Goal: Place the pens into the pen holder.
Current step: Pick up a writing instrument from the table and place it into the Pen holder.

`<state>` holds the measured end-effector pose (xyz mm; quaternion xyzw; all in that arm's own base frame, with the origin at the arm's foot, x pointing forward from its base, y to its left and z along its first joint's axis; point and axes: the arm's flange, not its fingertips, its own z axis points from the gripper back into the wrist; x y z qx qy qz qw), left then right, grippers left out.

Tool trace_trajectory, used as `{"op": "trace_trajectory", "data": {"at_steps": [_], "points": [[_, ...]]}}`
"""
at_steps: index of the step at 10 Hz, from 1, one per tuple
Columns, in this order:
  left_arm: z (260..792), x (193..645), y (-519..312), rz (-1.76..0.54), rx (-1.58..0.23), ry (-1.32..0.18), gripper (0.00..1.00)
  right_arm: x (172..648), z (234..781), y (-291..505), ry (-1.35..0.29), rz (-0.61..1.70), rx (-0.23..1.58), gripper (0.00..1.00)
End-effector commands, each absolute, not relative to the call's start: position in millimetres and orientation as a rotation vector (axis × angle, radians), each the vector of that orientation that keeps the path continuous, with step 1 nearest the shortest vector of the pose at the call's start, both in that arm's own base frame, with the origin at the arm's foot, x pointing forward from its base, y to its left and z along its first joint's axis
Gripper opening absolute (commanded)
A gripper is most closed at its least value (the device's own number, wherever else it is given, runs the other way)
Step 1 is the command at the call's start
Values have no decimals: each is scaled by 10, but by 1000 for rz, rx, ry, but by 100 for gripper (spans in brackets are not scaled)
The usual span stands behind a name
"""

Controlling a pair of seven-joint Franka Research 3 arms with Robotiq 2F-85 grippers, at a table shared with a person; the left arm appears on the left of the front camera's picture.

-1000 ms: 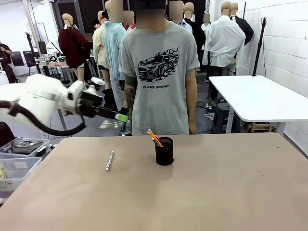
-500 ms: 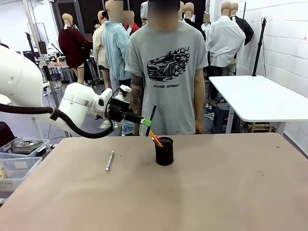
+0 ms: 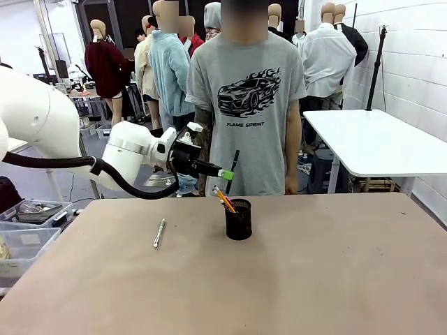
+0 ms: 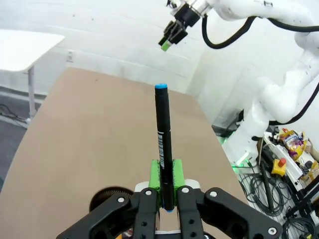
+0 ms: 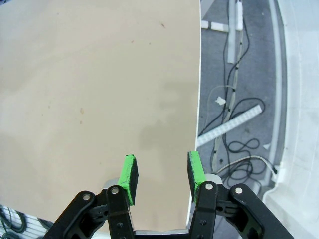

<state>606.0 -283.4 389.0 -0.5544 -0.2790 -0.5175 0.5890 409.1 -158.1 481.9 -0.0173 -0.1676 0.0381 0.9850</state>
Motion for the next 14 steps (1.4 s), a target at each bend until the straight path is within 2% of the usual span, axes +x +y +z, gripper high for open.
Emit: {"op": "trace_trajectory", "data": {"at_steps": [1,3,7,8,11,13,14], "points": [[3808,6132,-2912,-1163,-1322,-750,0,4088,4816,-1577,-325,78,-49,52],[3608,6222,-3062,-1171,-1260,-708,0,4088,4816,-1577,-325,78,-49,52],[3439,6176,-3181,-1233,-1213,-736,0,4088,4816,-1577,-325,78,-49,52],[3439,6175,-3170,-1241,-1209,-735,3,4088,4816,-1577,-325,78,-49,52],[3419,6171,-3127,-1263,-1191,-738,32,4088,4816,-1577,-325,78,-49,52],[3426,6156,-3108,-1295,-1181,-733,71,4088,4816,-1577,-325,78,-49,52],[3436,6155,-3092,-1297,-1173,-751,80,4088,4816,-1577,-325,78,-49,52]]}}
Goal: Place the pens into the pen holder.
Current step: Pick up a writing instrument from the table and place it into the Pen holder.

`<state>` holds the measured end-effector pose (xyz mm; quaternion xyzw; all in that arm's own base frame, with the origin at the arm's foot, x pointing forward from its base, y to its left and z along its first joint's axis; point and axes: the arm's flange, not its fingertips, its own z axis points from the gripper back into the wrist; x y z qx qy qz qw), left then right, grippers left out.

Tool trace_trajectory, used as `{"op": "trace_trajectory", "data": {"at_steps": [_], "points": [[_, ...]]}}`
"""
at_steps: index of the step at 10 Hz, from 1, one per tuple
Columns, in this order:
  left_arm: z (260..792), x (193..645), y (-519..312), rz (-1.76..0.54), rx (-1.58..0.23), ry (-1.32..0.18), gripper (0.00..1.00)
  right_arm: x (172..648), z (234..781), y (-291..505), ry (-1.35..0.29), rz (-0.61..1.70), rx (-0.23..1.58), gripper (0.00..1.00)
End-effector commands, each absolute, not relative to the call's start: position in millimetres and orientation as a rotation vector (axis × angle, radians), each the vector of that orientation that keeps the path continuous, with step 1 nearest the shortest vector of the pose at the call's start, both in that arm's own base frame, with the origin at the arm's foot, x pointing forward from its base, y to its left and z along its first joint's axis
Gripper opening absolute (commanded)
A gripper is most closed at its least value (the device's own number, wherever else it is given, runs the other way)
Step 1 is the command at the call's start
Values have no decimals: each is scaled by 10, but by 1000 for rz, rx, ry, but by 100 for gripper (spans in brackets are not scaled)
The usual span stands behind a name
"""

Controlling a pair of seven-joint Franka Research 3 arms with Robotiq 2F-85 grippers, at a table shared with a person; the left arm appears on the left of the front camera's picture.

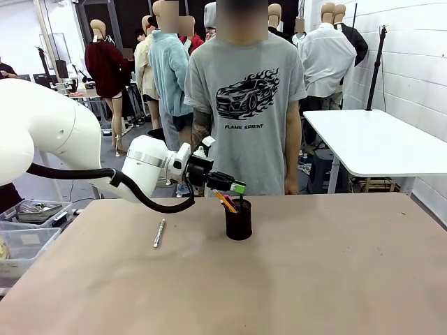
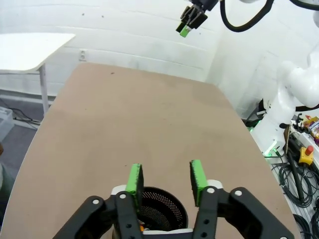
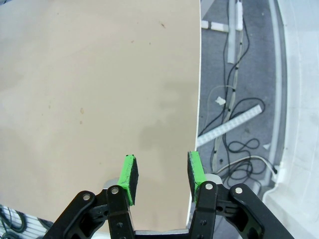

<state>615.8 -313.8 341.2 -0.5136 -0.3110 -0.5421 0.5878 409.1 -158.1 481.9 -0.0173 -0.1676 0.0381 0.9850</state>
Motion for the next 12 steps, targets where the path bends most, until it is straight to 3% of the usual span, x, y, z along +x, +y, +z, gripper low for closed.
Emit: {"op": "trace_trajectory", "data": {"at_steps": [1,3,6,9,12], "points": [[3468,6146,-3063,-1287,-1166,-760,80,4088,4816,-1577,-325,78,-49,52],[3826,6012,-2877,-1283,-1125,-847,80,4088,4816,-1577,-325,78,-49,52],[4659,5650,-2062,-1184,-821,-828,80,4088,4816,-1577,-325,78,-49,52],[5167,5371,-1693,-921,-456,-555,80,4088,4816,-1577,-325,78,-49,52],[5047,5475,-1613,-639,-272,-309,80,4088,4816,-1577,-325,78,-49,52]]}}
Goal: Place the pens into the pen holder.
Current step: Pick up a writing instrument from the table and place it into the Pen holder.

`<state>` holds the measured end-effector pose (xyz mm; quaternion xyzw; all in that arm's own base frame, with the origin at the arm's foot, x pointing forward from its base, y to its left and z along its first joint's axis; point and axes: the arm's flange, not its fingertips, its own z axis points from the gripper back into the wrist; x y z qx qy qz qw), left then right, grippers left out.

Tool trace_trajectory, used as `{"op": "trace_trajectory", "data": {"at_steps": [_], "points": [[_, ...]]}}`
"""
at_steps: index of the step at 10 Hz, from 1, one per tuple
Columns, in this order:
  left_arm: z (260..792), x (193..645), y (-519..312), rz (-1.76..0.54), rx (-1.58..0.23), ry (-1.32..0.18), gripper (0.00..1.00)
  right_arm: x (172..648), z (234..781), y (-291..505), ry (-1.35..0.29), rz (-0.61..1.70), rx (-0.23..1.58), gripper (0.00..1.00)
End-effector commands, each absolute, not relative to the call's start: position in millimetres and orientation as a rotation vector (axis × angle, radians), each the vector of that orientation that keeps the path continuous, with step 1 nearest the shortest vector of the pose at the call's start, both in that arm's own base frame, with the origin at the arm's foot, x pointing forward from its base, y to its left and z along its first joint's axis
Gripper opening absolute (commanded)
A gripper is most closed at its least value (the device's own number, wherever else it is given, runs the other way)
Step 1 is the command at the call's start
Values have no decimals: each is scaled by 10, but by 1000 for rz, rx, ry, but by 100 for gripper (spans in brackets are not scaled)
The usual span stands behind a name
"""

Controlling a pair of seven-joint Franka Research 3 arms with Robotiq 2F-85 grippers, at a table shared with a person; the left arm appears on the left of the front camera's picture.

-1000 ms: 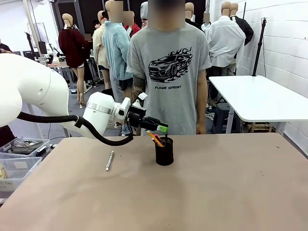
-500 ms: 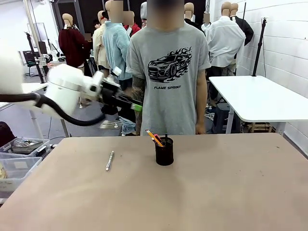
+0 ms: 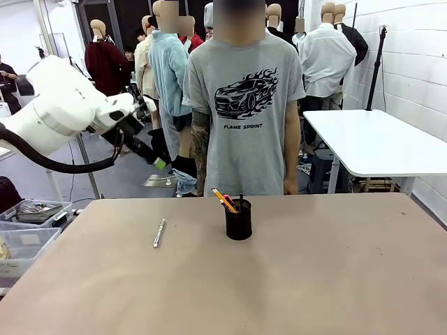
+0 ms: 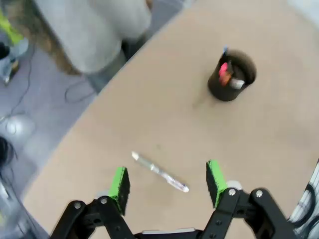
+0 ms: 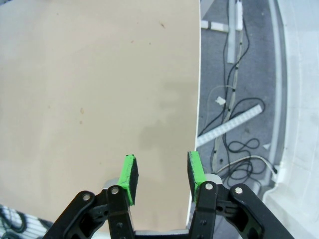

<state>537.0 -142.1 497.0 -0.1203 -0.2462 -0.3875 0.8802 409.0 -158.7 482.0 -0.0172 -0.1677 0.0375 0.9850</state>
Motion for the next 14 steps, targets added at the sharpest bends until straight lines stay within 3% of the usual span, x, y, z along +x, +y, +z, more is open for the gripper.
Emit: {"op": "trace_trajectory", "data": {"at_steps": [1,3,6,10,14], "points": [[4987,5503,-1625,-573,-285,-282,80,4088,4816,-1577,-325,78,-49,52],[4781,5581,-1708,-455,-225,-197,80,4088,4816,-1577,-325,78,-49,52],[4253,5661,-1867,-259,-111,-181,80,4088,4816,-1577,-325,78,-49,52],[3765,5665,-1846,-187,20,-135,80,4088,4816,-1577,-325,78,-49,52],[3416,5608,-1718,-128,-7,-125,80,4088,4816,-1577,-325,78,-49,52]]}}
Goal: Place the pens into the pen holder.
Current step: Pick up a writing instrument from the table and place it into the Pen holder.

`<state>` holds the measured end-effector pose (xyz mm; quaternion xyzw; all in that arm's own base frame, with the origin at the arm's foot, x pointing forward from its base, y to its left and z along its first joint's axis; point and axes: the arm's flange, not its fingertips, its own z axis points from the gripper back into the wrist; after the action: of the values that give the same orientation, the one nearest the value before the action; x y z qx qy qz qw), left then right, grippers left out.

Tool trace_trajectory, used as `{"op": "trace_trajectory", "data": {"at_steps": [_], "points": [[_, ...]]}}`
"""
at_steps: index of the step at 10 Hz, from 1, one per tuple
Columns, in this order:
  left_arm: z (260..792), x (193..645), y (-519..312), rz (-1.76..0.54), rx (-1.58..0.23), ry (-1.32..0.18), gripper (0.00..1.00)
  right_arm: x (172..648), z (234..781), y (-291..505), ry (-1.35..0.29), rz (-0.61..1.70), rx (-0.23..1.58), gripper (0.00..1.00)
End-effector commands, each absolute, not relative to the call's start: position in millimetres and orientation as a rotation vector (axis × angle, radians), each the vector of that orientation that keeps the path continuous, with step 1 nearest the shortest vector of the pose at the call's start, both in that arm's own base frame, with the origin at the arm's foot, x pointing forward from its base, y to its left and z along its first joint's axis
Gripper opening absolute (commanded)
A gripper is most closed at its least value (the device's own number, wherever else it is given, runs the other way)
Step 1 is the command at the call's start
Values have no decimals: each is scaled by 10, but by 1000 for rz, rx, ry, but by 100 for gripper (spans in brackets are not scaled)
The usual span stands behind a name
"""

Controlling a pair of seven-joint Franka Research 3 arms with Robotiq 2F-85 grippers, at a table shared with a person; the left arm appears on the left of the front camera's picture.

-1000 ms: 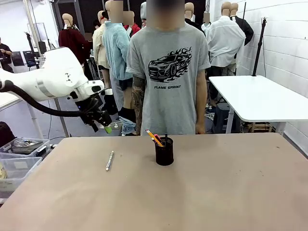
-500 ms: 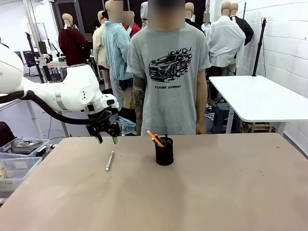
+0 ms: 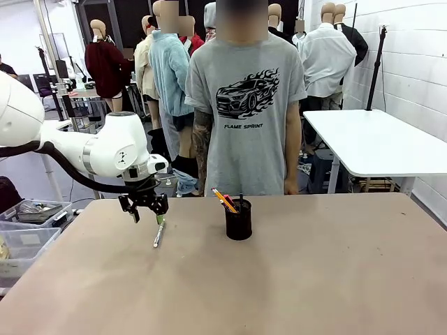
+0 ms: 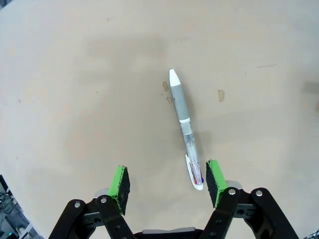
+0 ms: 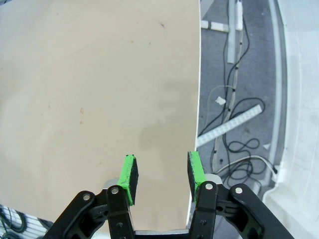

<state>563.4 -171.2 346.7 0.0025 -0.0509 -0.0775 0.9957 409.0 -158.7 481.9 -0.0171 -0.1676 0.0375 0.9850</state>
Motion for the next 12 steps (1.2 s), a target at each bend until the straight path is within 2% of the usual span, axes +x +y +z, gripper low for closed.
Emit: {"op": "trace_trajectory", "data": {"at_steps": [1,4,11,12], "points": [[3349,5620,-1724,-128,-20,-142,80,4088,4816,-1577,-325,78,-49,52],[3231,5734,-1772,-156,-41,-200,80,4088,4816,-1577,-325,78,-49,52],[3149,5809,-1894,-173,-40,-112,80,4088,4816,-1577,-325,78,-49,52],[3140,5798,-1907,-183,-34,-97,65,4088,4816,-1577,-325,78,-49,52]]}}
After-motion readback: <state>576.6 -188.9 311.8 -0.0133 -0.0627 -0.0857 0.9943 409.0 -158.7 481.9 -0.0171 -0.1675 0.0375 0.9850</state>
